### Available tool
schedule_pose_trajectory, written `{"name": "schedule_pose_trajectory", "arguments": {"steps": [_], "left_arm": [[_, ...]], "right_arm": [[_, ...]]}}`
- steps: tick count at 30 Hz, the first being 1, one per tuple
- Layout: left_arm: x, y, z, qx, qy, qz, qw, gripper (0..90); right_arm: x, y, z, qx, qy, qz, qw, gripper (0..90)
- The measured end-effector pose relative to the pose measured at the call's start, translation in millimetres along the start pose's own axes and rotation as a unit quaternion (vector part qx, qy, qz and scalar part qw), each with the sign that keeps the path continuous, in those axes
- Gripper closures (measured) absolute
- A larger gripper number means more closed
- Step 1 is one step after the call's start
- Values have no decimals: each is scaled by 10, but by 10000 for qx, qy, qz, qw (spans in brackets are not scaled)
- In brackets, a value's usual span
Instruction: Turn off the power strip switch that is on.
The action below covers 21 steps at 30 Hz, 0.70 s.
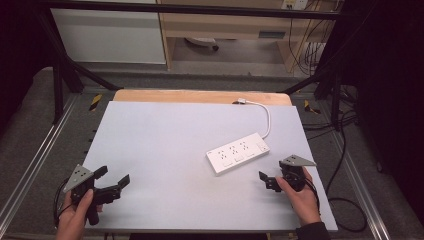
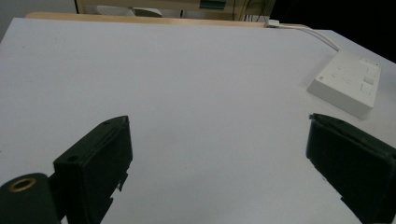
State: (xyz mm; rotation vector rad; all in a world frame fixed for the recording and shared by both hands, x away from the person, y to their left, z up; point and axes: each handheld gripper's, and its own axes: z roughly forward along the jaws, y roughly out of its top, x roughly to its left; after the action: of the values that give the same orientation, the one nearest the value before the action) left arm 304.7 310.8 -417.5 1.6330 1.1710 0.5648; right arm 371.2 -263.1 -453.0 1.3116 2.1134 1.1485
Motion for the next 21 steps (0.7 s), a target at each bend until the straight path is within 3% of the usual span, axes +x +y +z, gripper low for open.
{"name": "schedule_pose_trajectory", "arguments": {"steps": [12,21], "left_arm": [[-2,3,-5,-1,-42,12,10000,61],[-7,4,-3,0,-54,19,10000,58]], "right_arm": [[36,22,-99,-135,-33,19,9999,65],[33,111,-188,-496,-26,77,9987,60]]}}
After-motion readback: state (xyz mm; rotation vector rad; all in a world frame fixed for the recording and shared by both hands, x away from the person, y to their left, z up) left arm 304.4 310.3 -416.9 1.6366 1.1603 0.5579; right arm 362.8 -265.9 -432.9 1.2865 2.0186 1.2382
